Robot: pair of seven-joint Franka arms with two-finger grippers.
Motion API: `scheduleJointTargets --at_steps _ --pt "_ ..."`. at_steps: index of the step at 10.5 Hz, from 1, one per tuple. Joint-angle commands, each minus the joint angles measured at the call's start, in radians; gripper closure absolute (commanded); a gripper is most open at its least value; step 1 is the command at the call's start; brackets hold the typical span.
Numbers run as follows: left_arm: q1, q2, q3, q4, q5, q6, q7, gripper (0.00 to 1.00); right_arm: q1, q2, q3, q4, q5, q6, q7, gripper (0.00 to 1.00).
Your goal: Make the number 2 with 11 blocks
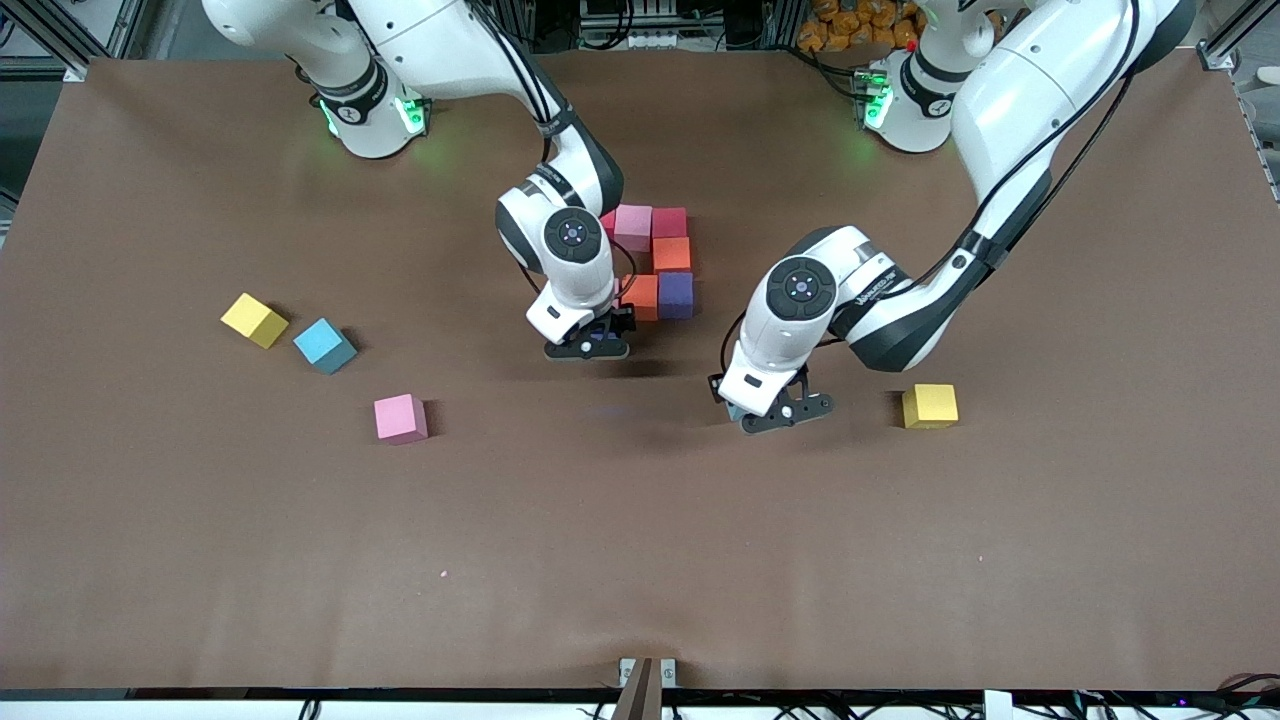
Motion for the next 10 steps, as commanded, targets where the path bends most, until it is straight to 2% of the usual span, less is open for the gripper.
scheduleJointTargets --at_steps 1,4,6,8,10 --pt "-0.009 0.007 0.003 0.022 -0.023 -0.017 0.032 0.8 -0.005 -0.028 -0.005 0.007 -0.017 -0.042 0.023 0.0" --pt "-0.031 0.011 0.003 0.059 -0.055 -0.017 0.065 0.81 -0.049 -0.049 0.0 0.07 0.003 -0.129 0.024 0.0" --pt "-0.042 0.021 0.003 0.074 -0.057 -0.02 0.068 0.83 -0.05 -0.069 -0.002 0.075 0.078 -0.137 0.021 0.0" --pt "-0.054 0.028 0.003 0.097 -0.057 -0.023 0.068 0.83 -0.065 -0.074 -0.002 0.101 0.089 -0.163 0.015 0.0" --pt "-0.057 0.036 0.003 0.112 -0.06 -0.023 0.09 0.85 -0.131 -0.074 -0.002 0.144 0.087 -0.227 -0.027 0.0"
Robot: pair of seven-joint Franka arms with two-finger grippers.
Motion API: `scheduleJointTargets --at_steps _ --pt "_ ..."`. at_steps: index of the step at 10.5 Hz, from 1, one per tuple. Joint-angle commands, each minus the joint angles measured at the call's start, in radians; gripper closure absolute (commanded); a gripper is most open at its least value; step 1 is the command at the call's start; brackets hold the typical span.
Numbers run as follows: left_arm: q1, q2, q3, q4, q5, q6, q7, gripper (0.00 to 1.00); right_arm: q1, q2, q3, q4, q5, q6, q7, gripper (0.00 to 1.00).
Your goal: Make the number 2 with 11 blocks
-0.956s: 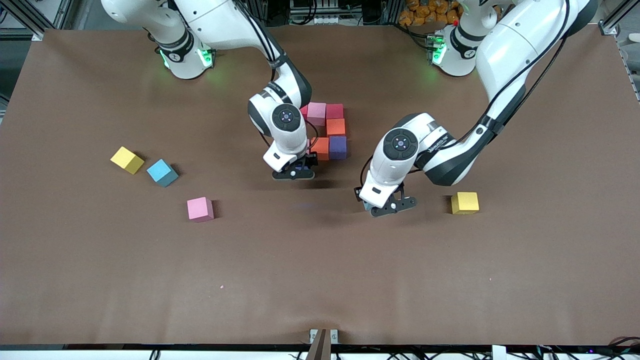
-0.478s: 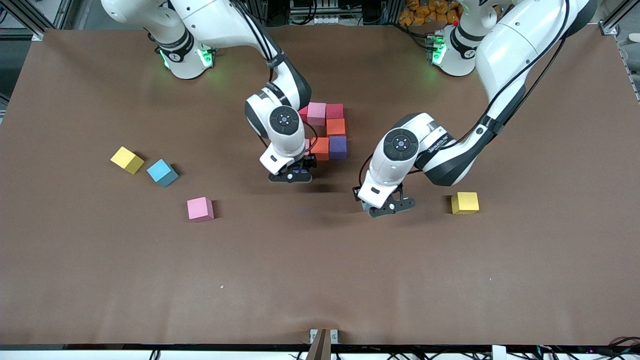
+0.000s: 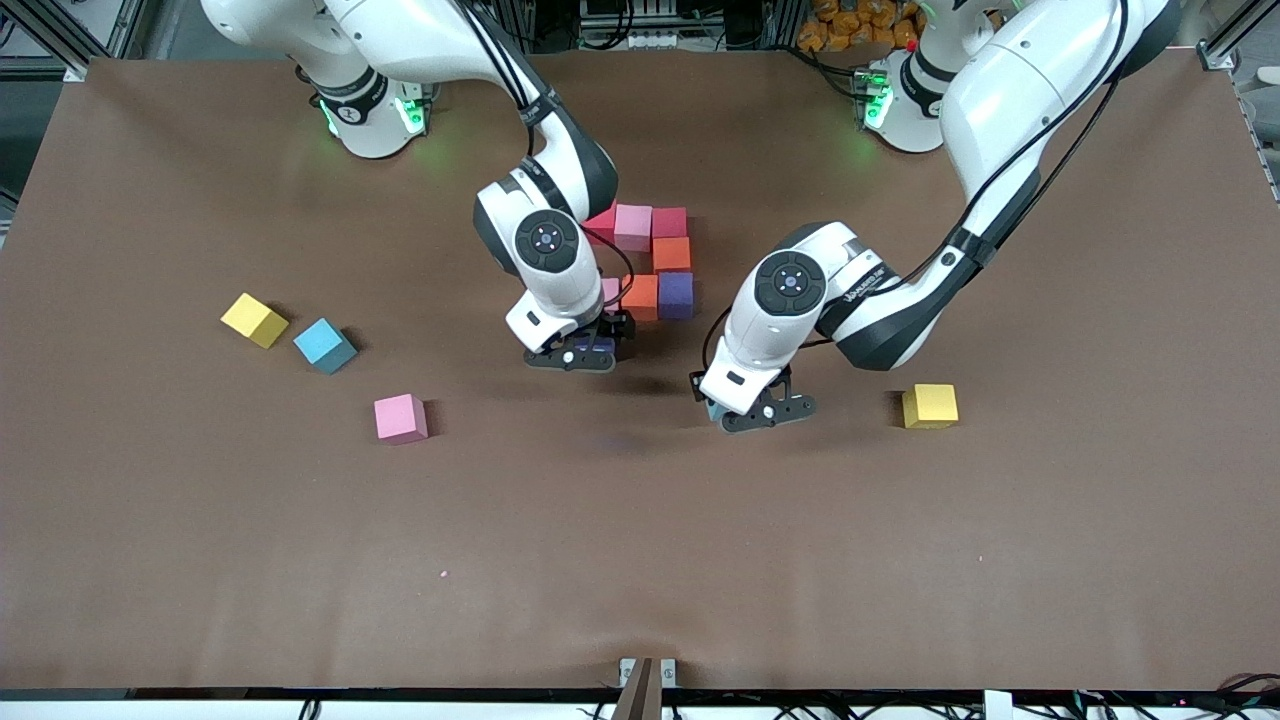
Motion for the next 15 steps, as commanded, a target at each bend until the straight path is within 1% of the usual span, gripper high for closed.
scheduleJointTargets --at_steps 1,3,6,8,10,12,13,15 --pt "-0.03 0.024 0.005 0.06 -0.033 -0.023 0.053 0.85 -0.1 -0.015 0.011 0.024 0.018 -0.061 -0.097 0.0" --pt "-0.082 0.044 0.04 0.102 -0.036 -0.026 0.057 0.87 -0.182 -0.015 0.009 0.026 0.018 -0.065 -0.197 0.0" --pt "-0.179 0.11 0.079 0.256 -0.065 -0.125 0.059 0.9 -0.263 -0.008 0.008 0.024 0.012 -0.068 -0.355 0.0" --pt "-0.223 0.124 0.106 0.295 -0.079 -0.127 0.059 0.9 -0.326 -0.014 0.008 0.024 0.009 -0.112 -0.48 0.0" --pt "-0.291 0.171 0.135 0.37 -0.08 -0.132 0.067 0.9 -0.39 -0.017 0.008 0.024 0.009 -0.126 -0.637 0.0" --pt "-0.364 0.209 0.186 0.441 -0.105 -0.13 0.068 0.92 -0.421 -0.018 -0.044 0.044 -0.055 -0.126 -0.741 0.0" --pt "-0.388 0.228 0.191 0.471 -0.114 -0.13 0.068 0.92 -0.423 -0.02 -0.044 0.04 -0.058 -0.13 -0.743 0.0" --pt "-0.411 0.249 0.192 0.499 -0.114 -0.127 0.117 0.92 -0.418 -0.015 -0.044 0.031 -0.063 -0.132 -0.748 0.0"
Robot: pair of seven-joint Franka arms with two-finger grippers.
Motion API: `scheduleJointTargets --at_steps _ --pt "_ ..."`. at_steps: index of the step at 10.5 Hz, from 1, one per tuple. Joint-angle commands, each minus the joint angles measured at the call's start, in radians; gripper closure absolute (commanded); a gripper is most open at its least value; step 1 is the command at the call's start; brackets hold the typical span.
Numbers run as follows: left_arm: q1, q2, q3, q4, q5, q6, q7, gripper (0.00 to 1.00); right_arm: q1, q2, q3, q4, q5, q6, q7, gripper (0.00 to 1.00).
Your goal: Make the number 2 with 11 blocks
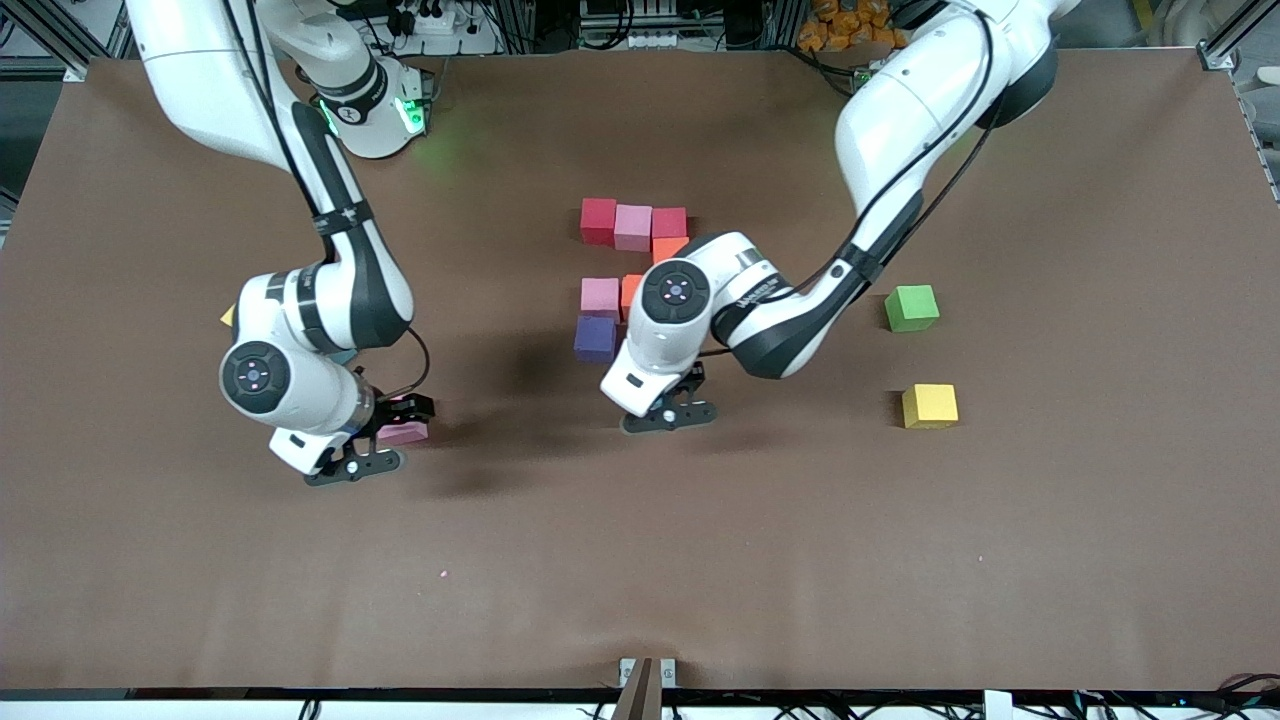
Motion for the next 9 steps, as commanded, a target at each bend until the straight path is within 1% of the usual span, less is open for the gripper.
scheduleJointTargets --at_steps 1,2,3,4,9 --pt "-0.043 0.05 0.015 0.086 -0.03 -0.02 0.078 0.92 0.011 -0.015 0.008 -0.016 -0.027 -0.009 -0.02 0.0" --pt "-0.06 0.067 0.025 0.105 -0.03 -0.016 0.095 0.92 0.006 -0.013 0.008 -0.024 -0.028 -0.003 -0.075 0.0" --pt "-0.08 0.079 0.029 0.125 -0.03 -0.011 0.098 0.94 -0.003 -0.012 0.008 -0.023 -0.028 -0.002 -0.118 0.0" --pt "-0.086 0.092 0.029 0.14 -0.037 -0.008 0.098 0.95 -0.012 -0.012 0.008 -0.023 -0.028 -0.002 -0.131 0.0" --pt "-0.101 0.119 0.029 0.142 -0.071 0.044 0.098 0.95 -0.034 0.005 0.008 -0.018 -0.016 0.01 -0.146 0.0"
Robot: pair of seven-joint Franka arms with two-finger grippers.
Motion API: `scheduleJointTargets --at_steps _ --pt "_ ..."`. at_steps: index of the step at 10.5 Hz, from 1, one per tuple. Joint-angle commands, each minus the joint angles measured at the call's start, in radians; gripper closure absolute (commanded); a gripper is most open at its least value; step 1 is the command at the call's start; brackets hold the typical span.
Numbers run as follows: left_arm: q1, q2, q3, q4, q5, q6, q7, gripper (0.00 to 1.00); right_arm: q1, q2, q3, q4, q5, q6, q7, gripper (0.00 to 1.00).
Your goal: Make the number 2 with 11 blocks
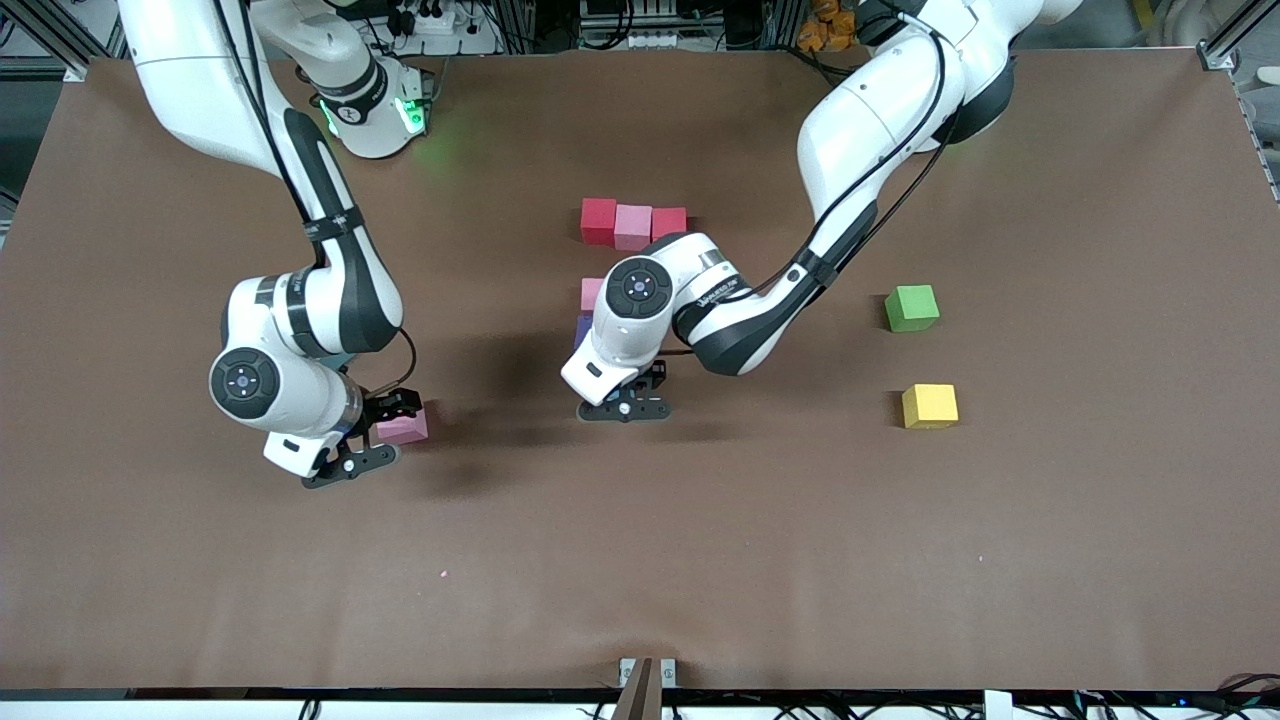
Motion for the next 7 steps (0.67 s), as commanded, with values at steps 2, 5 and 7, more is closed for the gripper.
scheduleJointTargets --at_steps 2,5,7 --pt "-0.032 0.036 0.016 0.04 -0.055 0.016 0.034 0.95 -0.016 0.019 0.01 -0.008 -0.001 0.033 -0.005 0.0" --pt "-0.039 0.039 0.016 0.039 -0.055 0.017 0.034 0.95 -0.043 0.024 0.01 -0.008 0.001 0.029 -0.002 0.0" --pt "-0.04 0.043 0.017 0.039 -0.055 0.017 0.037 0.95 -0.051 0.033 0.01 0.01 0.001 0.041 -0.001 0.0"
